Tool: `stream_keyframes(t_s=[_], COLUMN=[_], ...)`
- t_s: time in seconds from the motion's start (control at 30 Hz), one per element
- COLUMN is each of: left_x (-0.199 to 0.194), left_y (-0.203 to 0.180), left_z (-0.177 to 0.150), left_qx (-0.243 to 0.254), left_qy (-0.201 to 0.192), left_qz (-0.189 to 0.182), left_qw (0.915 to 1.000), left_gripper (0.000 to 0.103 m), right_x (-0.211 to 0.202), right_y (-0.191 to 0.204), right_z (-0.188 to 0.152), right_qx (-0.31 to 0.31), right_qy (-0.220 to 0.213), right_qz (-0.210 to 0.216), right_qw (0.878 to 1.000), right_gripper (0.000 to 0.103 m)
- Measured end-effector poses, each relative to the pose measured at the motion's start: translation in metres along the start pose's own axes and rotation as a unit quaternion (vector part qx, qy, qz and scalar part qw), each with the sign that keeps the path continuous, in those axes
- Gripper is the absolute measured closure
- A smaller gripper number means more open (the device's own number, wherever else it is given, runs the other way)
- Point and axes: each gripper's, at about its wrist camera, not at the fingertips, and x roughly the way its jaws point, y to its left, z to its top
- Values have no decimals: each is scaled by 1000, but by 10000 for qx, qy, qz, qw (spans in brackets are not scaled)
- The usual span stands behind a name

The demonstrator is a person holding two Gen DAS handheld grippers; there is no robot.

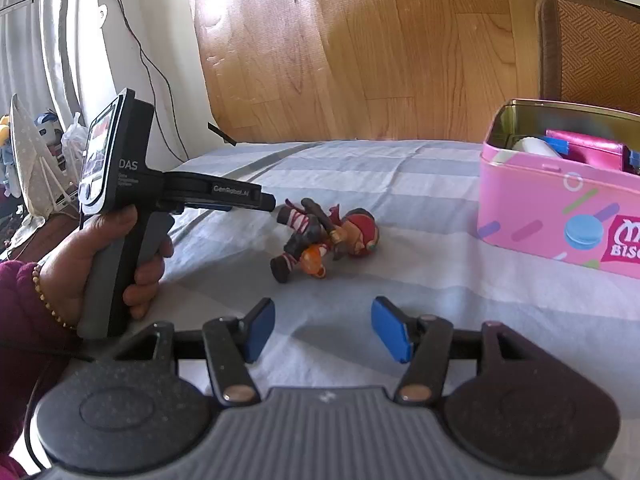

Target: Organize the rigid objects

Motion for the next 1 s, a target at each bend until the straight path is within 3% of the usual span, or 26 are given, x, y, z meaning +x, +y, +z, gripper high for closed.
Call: stream_keyframes(t_s=[0.57,0.77,0.87,0.93,1.0], left_x=[-11,-21,-33,-40,-48], left_y=[-1,11,13,5,-10], left_z=[-6,-13,-18,-18,-14], left_qx=[68,-310,-674,-648,-392], left_qy=[5,-33,53,74,15], left_qz=[-212,-771,-1549,-1903,-1962], left_qw=[9998,9965,9856,9796,9798], left_gripper=[38,38,38,38,38], right_x=[1,1,1,2,4], right_y=[4,4,6,7,7], right_z=[0,0,1,2,4], right_qx=[33,65,48,21,-3], right_qy=[-44,-40,-18,7,30], right_qz=[-188,-195,-221,-231,-236], right_qw=[9998,9998,9997,9997,9997], right_gripper=[45,44,44,43,42])
